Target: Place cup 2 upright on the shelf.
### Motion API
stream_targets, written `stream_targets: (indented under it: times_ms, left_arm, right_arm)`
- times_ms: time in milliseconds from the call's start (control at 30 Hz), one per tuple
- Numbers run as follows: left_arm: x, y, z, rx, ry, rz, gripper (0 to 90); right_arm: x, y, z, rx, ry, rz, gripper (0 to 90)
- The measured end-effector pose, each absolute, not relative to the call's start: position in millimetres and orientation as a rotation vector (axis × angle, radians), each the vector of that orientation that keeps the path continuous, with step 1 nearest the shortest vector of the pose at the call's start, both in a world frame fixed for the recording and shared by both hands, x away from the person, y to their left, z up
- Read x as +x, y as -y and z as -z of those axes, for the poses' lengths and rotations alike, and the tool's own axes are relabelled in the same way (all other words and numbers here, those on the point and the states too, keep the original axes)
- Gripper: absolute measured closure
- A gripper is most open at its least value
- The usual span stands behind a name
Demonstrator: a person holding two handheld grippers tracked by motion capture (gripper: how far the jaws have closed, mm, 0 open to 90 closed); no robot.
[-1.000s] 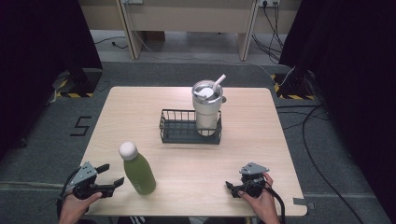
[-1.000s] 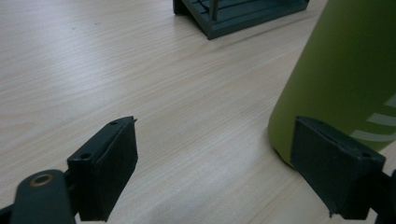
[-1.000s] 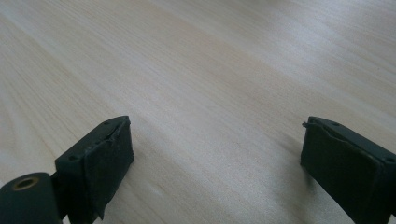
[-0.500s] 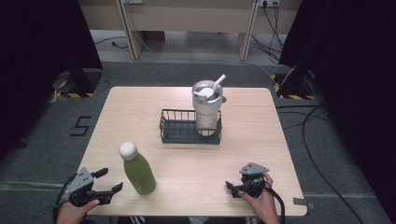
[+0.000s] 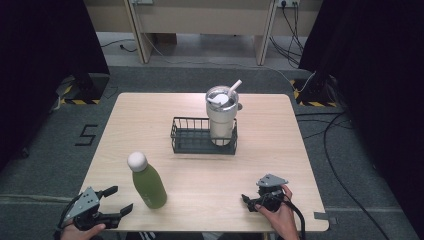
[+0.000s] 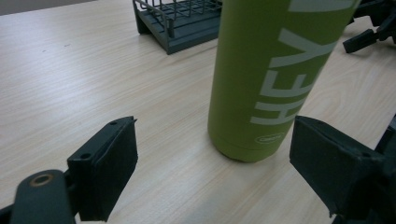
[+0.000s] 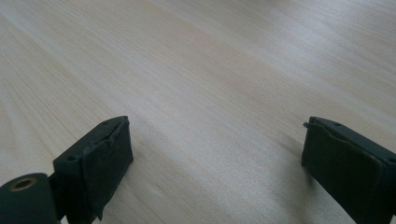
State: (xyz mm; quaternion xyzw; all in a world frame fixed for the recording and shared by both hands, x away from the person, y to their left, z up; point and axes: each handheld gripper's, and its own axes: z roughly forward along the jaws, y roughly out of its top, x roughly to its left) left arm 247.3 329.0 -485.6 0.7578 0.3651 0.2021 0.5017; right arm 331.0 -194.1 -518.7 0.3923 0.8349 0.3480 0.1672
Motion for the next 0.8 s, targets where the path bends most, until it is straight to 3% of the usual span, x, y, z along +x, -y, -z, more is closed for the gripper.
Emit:
stream_targets:
  times_ms: [800]
  left_arm:
    - [242, -302, 489, 1.77, -0.808, -0.416, 15.0]
  right_arm:
    - [331, 194, 519, 1.116, -2.377, -0.989, 8.7]
